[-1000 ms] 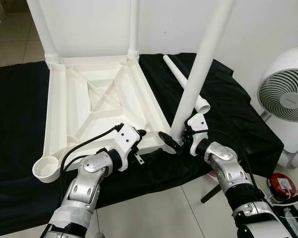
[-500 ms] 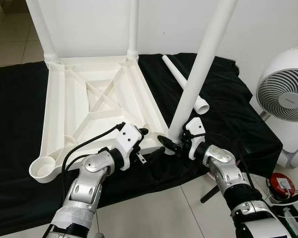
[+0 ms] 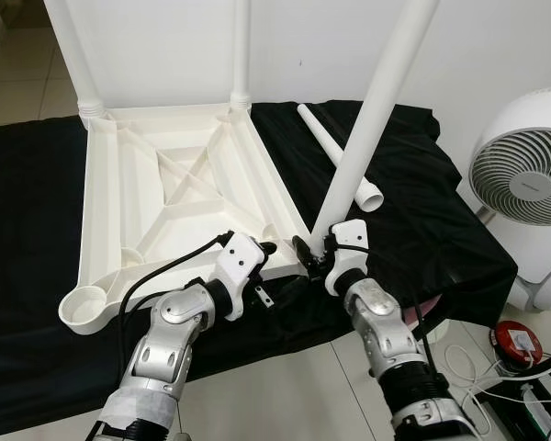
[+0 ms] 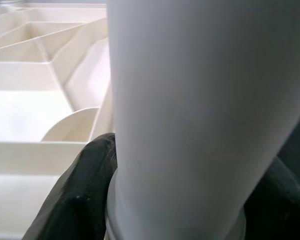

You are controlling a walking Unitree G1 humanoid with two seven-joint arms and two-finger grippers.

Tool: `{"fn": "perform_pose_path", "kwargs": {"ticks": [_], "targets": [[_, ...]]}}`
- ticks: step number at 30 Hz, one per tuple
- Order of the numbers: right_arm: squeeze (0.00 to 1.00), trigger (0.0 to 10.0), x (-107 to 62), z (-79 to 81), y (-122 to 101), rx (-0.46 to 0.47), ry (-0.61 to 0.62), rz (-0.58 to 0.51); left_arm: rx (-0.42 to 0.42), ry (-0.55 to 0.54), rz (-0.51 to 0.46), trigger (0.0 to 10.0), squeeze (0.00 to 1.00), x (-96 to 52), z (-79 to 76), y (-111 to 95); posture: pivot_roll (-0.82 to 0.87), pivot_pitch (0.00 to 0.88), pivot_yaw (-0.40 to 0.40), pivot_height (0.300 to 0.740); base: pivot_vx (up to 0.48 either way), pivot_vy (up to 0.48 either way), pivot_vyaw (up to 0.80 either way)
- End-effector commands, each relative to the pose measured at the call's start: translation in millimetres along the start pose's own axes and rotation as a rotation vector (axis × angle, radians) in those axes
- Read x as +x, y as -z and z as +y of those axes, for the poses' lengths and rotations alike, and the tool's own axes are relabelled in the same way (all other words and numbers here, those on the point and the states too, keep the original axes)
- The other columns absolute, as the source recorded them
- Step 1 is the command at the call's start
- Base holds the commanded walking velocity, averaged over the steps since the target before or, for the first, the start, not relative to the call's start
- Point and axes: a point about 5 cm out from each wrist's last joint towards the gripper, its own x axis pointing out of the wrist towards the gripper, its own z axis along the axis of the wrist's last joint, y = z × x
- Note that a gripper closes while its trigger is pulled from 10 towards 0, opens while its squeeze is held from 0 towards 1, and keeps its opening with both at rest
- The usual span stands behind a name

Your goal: Building children table

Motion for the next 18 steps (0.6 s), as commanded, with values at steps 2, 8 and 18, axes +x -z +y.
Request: {"fn": "perform_pose_path", "kwargs": {"ticks": [2, 8, 18], "targets": [[0.00, 10.0, -4.4, 1.0, 9, 0.028, 0.092, 0.051, -0.003, -0.148, 0.007, 10.0, 0.00, 1.2, 4.7, 0, -0.02, 0.000, -0.072, 0.740, 0.000, 0.000, 0.00], [0.00, 10.0, -2.4, 6.8, 4, 0.022, 0.055, 0.028, -0.004, -0.151, 0.004, 10.0, 0.00, 1.9, 5.3, 0, -0.02, 0.000, -0.070, 0.740, 0.000, 0.000, 0.00], [0.00, 10.0, 0.2, -21.3, -13, -0.031, -0.166, -0.015, 0.002, -0.151, 0.004, 10.0, 0.00, -0.3, 5.4, -2, -0.01, 0.000, -0.069, 0.740, 0.000, 0.000, 0.00]]}}
